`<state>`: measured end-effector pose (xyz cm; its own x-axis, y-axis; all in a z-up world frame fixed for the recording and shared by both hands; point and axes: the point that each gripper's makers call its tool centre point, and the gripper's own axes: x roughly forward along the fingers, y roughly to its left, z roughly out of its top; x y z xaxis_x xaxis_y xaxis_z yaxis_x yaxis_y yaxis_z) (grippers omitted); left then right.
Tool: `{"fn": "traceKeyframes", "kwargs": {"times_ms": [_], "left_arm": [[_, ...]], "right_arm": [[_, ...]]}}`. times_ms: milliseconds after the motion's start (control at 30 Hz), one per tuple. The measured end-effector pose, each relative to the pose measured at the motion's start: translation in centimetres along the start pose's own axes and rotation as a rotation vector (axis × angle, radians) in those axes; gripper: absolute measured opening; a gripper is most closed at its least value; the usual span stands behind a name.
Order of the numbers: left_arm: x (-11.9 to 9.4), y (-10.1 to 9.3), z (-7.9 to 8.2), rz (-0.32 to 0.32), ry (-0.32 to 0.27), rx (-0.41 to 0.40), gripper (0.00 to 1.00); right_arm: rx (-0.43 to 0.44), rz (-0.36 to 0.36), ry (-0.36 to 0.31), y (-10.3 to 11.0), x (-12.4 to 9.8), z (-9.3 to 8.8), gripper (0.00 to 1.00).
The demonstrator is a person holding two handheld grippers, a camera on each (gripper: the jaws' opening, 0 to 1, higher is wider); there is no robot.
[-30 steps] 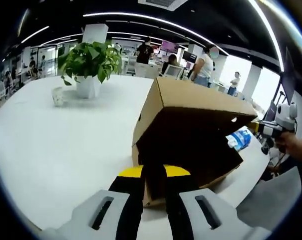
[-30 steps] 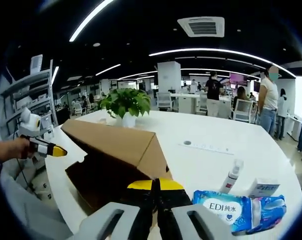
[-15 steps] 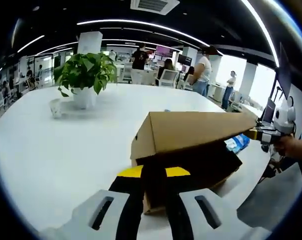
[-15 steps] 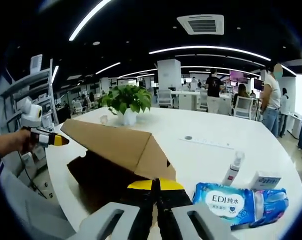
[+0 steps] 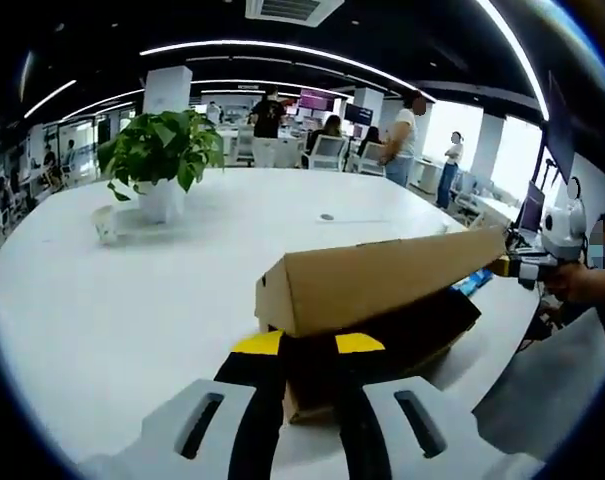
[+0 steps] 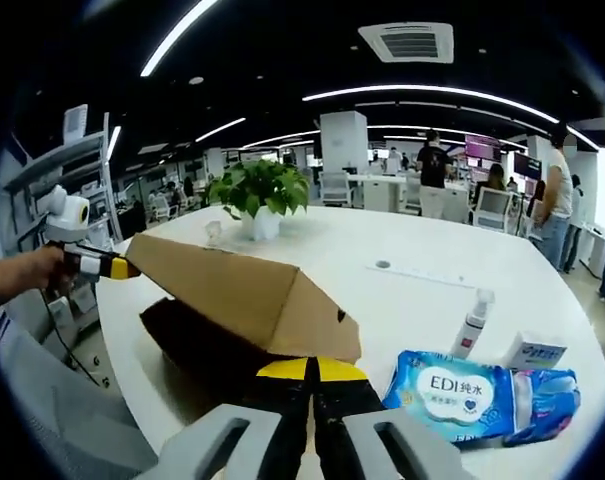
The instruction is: Operate the shoe box by opening the lid, removing the specified soft item, and placing it in the target area until the item is outside and the box remains undamaged.
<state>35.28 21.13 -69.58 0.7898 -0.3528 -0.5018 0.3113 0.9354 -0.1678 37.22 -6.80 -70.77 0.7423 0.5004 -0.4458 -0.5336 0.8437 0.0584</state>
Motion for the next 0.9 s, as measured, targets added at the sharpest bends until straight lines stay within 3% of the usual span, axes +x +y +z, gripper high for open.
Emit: {"fn": "traceKeyframes", "kwargs": {"times_ms": [233,400,700,900], "left_arm": [[-0.4,0.1,-0.8,0.001,0.015,0.013,0.18],[-0.3,-0.3,-1.9,-0.013,0.043,0.038,0.21],[0.0,-0.8,-3.8,-0.025,0.106,0.09,0.28],[0.2,-1.3,-5.1,-0.035,0.129,0.104,0.31]], "right_arm": [[-0.028,0.038,0.013,0.5,-0.2,-0.6,0.01],[-0.127,0.08,0.04,1.7,-0.3,-1.6,0.1],[-0.155,0.135,0.072,2.8,-0.3,-3.2,0.22],[-0.184,0.144,0.103,3.2,-0.2,-4.2,0.24]]}}
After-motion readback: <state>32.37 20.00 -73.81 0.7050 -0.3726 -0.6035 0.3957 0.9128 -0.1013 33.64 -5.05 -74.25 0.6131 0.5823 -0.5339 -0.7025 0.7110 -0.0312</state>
